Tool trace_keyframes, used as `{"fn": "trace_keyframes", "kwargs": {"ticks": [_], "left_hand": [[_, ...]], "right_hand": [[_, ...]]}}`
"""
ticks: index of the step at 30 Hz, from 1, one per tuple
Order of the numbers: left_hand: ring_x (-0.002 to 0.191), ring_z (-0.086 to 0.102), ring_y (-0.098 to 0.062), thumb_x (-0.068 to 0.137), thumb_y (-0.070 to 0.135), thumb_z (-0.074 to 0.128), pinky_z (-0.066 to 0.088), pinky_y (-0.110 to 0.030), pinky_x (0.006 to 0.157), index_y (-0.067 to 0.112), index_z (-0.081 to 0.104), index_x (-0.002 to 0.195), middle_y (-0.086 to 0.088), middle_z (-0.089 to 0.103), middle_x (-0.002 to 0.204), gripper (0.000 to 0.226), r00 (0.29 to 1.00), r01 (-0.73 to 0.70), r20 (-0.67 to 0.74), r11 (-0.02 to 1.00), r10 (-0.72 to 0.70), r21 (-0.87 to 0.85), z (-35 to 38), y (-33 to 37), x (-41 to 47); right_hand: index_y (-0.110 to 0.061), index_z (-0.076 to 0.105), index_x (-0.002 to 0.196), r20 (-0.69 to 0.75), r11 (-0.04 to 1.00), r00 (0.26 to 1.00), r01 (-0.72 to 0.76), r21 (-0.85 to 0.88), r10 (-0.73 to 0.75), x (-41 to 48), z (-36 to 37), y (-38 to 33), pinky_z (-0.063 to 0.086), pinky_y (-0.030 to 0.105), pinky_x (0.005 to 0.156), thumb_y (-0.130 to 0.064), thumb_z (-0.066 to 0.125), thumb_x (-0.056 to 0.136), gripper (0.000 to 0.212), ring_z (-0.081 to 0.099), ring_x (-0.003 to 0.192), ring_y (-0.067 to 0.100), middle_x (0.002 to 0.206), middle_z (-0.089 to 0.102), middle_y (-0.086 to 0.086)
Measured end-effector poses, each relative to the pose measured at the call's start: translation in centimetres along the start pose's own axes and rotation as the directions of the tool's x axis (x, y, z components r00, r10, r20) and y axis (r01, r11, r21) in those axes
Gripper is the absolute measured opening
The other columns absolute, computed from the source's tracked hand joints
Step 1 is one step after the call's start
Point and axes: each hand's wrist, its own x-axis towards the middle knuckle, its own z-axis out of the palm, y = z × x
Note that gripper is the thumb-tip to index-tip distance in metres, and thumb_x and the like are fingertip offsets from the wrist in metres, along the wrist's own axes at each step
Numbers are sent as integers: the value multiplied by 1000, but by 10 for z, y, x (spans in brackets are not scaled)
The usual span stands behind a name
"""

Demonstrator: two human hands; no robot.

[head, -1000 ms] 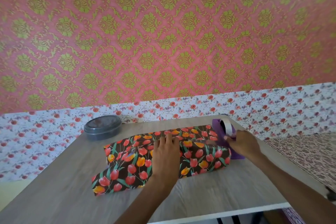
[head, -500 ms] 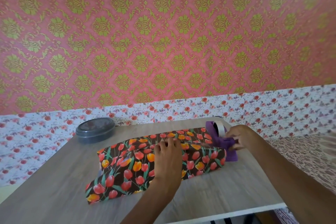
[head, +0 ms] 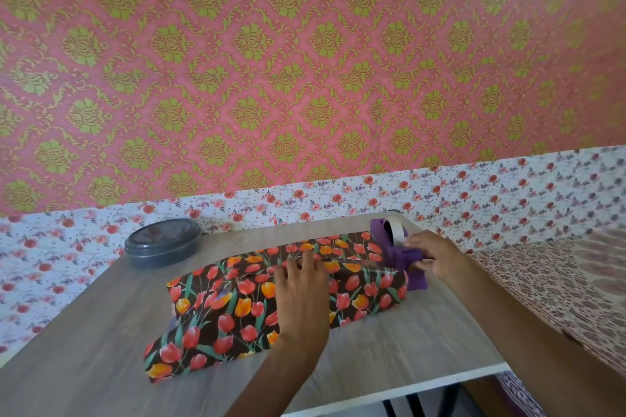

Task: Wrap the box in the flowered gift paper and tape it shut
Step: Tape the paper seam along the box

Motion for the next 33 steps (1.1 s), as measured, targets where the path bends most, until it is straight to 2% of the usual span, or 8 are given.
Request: {"fn": "trace_keyframes", "kwargs": {"ticks": [5,10,15,19,23,27,29,33], "left_hand": [[133,38,-31,98,10,51,30,-48,114,10,37,143,-9,36,146,46,1000,-5,-20,1000,5,3,2,0,-2],[132,39,-31,98,12,53,31,-48,114,11,37,143,-9,36,146,48,1000,-6,-18,1000,7,10,2,0,-3],[135,39,-29,99,16,53,30,-46,115,14,41,142,-6,38,147,44,999,-12,-43,1000,13,7,3,-2,0],[135,41,-27,99,14,50,23,-48,117,18,44,141,-2,41,146,43,997,-38,-67,999,38,3,1,-8,6],[135,41,-25,95,11,55,23,-47,118,22,46,141,-1,40,147,47,995,-67,-75,997,65,-24,-1,-15,9],[137,39,-25,96,11,55,23,-48,118,22,45,142,-1,39,149,49,995,-70,-75,997,68,-29,-1,-15,9],[137,39,-26,95,12,57,22,-48,118,22,45,142,-1,38,149,49,995,-70,-67,997,68,-19,0,-15,8],[137,38,-25,93,14,61,23,-47,118,22,42,143,-1,37,149,54,996,-79,-49,997,78,-7,1,-16,10]], "right_hand": [[-4,62,76,5,994,997,76,82,-77,-4,-10,21,54,35,78,5,64,84,12,59,95,23,88,65,12],[1,62,84,-1,984,996,88,155,-89,-6,-13,33,61,29,67,11,68,80,12,66,89,25,93,68,16],[-2,65,74,-166,962,962,181,-205,-217,1,-11,39,61,41,75,-2,80,77,15,73,78,30,83,71,16],[-4,72,69,-155,878,906,320,-356,-393,1,-11,39,62,35,58,-2,78,78,12,73,70,29,78,73,17],[-5,71,62,-114,807,871,384,-449,-478,4,-11,39,62,44,70,-2,78,78,18,72,66,27,67,71,14],[-4,75,69,-64,687,830,414,-597,-555,2,-15,37,57,35,83,-3,77,77,8,69,74,22,71,71,10],[-4,78,74,21,589,810,444,-676,-587,0,-20,43,51,25,77,1,72,77,8,68,72,19,73,74,11],[-4,70,61,-30,514,713,475,-714,-700,-10,-29,52,37,21,58,-7,71,84,24,54,54,14,60,67,8]]}}
